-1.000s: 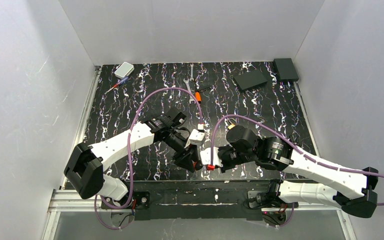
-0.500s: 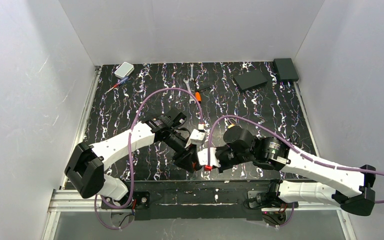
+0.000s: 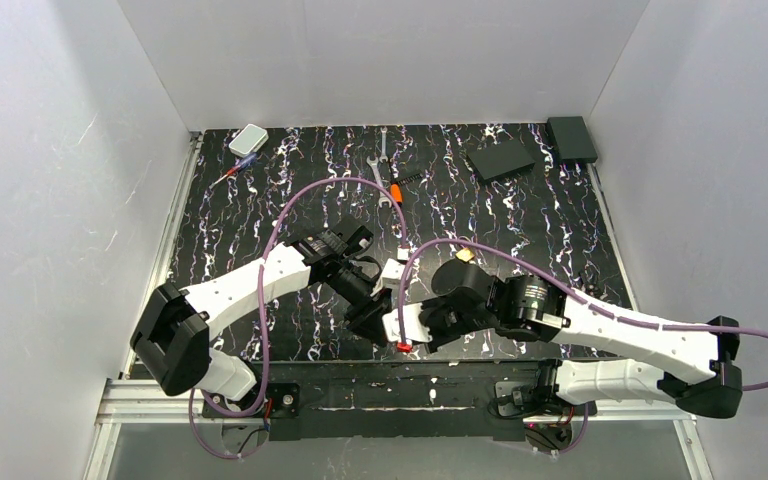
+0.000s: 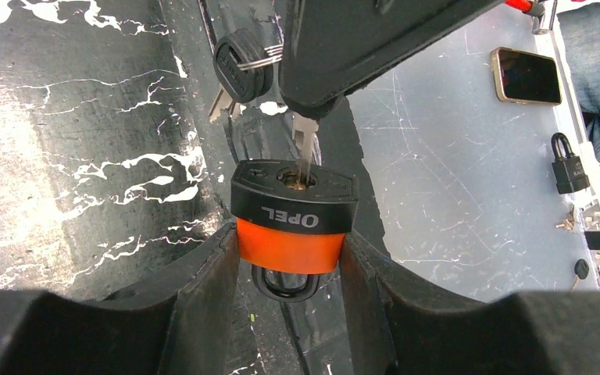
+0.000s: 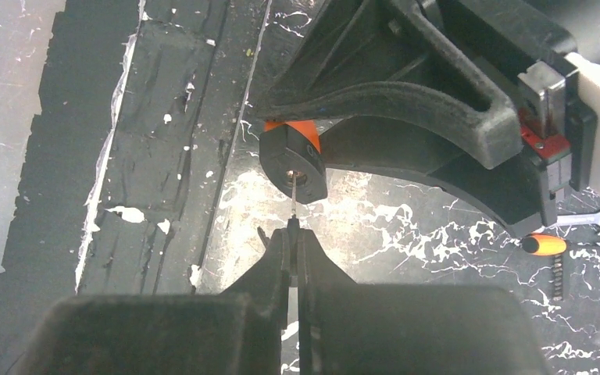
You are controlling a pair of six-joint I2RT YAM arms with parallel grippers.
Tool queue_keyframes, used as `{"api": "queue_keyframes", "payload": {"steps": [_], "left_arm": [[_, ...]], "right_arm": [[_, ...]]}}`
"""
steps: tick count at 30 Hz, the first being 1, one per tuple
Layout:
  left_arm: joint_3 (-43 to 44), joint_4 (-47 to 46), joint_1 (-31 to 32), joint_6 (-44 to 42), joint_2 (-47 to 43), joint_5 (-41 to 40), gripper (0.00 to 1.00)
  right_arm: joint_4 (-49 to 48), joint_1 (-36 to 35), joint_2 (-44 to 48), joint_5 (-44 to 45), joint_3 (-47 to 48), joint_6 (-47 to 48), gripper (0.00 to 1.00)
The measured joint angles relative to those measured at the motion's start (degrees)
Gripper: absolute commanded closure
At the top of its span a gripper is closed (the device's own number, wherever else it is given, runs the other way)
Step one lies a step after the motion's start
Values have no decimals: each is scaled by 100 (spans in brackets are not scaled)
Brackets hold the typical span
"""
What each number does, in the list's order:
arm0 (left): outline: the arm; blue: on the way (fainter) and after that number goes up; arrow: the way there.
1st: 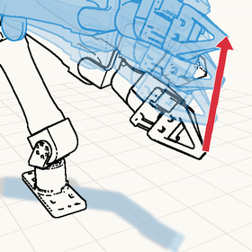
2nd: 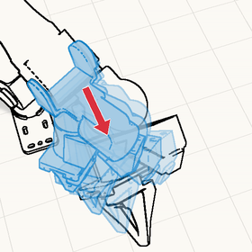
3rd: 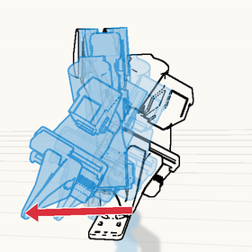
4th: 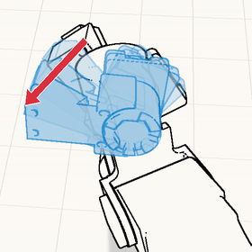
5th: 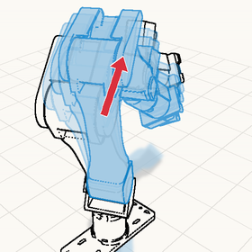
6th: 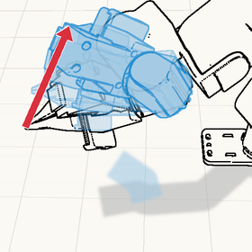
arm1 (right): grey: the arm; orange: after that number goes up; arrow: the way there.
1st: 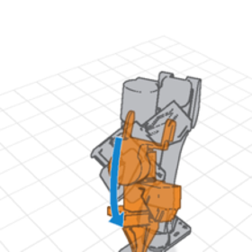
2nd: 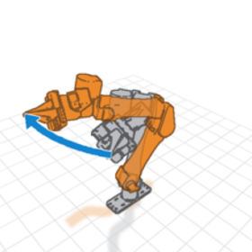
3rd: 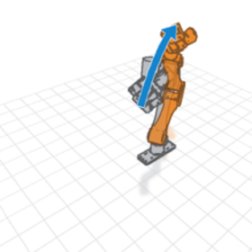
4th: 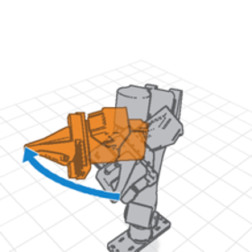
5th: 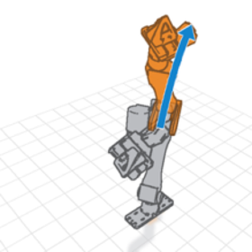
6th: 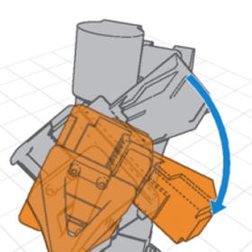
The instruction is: Unlock with the key
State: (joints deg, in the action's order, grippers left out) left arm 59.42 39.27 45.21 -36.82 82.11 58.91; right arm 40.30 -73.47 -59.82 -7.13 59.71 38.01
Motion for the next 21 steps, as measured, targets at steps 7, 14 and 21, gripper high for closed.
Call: {"api": "queue_keyframes", "payload": {"steps": [7, 14, 21], "left_arm": [[0, 6, 0, 0, 0, -28, 100], [0, 24, 2, 13, 0, -20, 100], [0, 22, 2, 42, 0, 24, 100]], "right_arm": [[86, -158, -75, 231, 82, 121, 99], [117, -384, -108, 476, 121, 154, 99], [-86, -790, 126, 960, -114, 501, 99]]}}
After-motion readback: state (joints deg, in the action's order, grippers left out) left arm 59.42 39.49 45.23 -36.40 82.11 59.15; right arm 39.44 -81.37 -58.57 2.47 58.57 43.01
